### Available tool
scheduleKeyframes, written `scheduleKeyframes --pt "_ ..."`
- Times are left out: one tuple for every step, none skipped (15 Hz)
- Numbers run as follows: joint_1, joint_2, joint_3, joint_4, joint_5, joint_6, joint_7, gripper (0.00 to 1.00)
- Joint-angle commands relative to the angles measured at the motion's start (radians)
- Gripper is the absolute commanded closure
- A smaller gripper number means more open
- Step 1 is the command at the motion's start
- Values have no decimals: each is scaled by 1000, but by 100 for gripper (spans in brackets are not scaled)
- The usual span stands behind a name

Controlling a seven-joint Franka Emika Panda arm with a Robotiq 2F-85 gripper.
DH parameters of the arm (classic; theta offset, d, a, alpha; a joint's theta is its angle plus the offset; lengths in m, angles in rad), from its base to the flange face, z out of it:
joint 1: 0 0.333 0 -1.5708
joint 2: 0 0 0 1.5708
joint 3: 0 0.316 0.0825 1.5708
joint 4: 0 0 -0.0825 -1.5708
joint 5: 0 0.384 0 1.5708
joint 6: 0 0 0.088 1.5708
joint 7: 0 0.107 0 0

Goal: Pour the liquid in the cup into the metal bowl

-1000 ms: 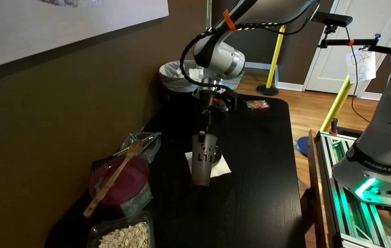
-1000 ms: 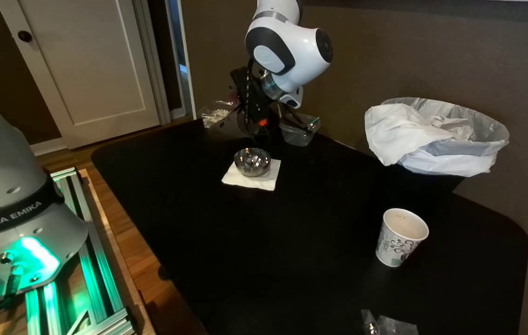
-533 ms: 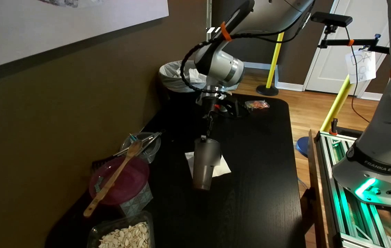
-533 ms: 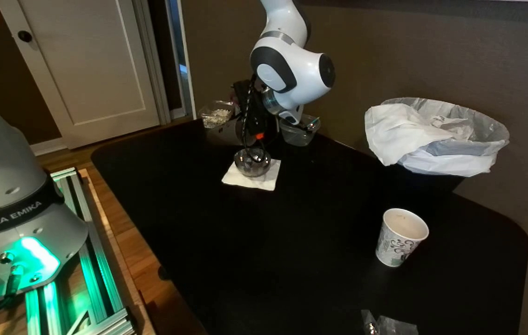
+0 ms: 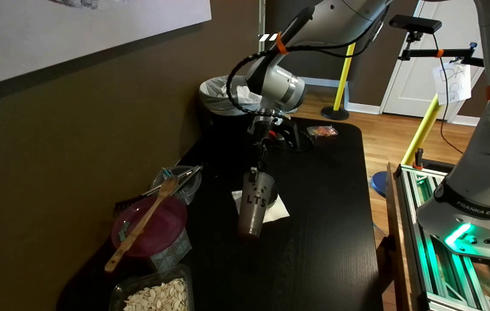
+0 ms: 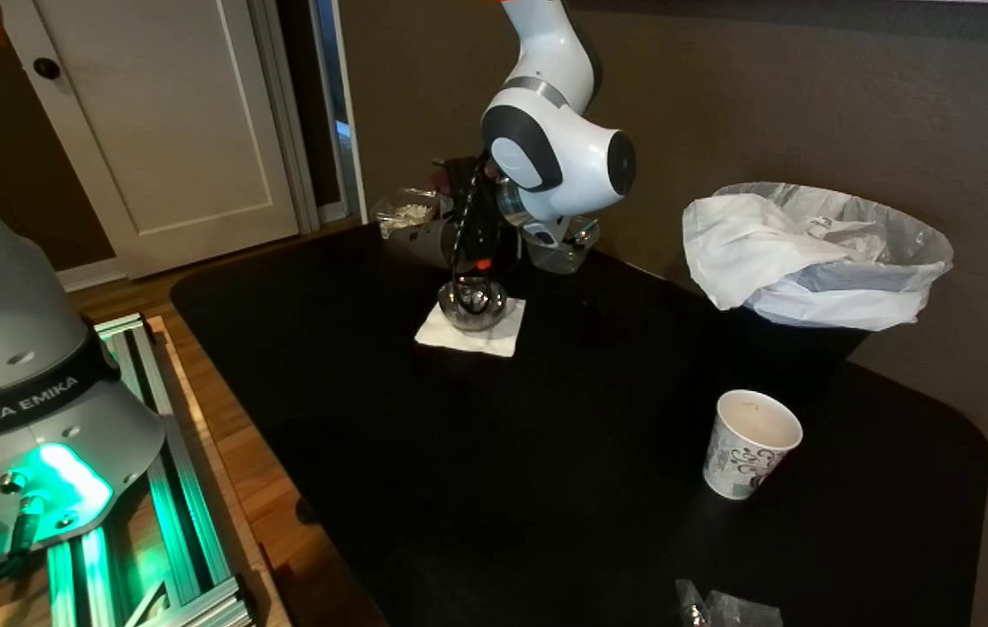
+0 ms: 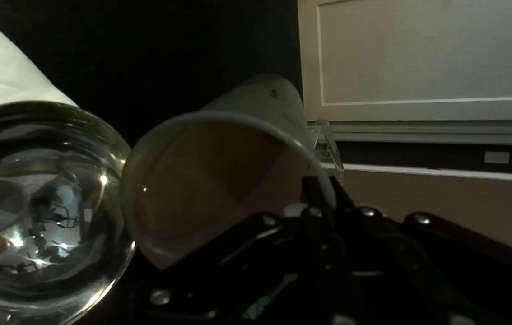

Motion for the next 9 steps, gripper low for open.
scheduleKeyframes --pt "-22 37 -21 33 47 -70 -13 99" --pt "-25 44 -25 36 54 -73 -13 99" --pt "-27 50 -27 37 62 -71 -13 99" --pt "-26 55 -29 35 68 -65 -14 99" --pt "-29 61 -28 37 77 -68 -16 99" --pt "-26 66 -29 36 81 -64 -16 99" --pt "-24 69 -29 35 84 -64 -15 99" --pt "-25 73 -29 36 91 -68 -15 99" --pt "-26 75 -29 36 97 -70 -16 99"
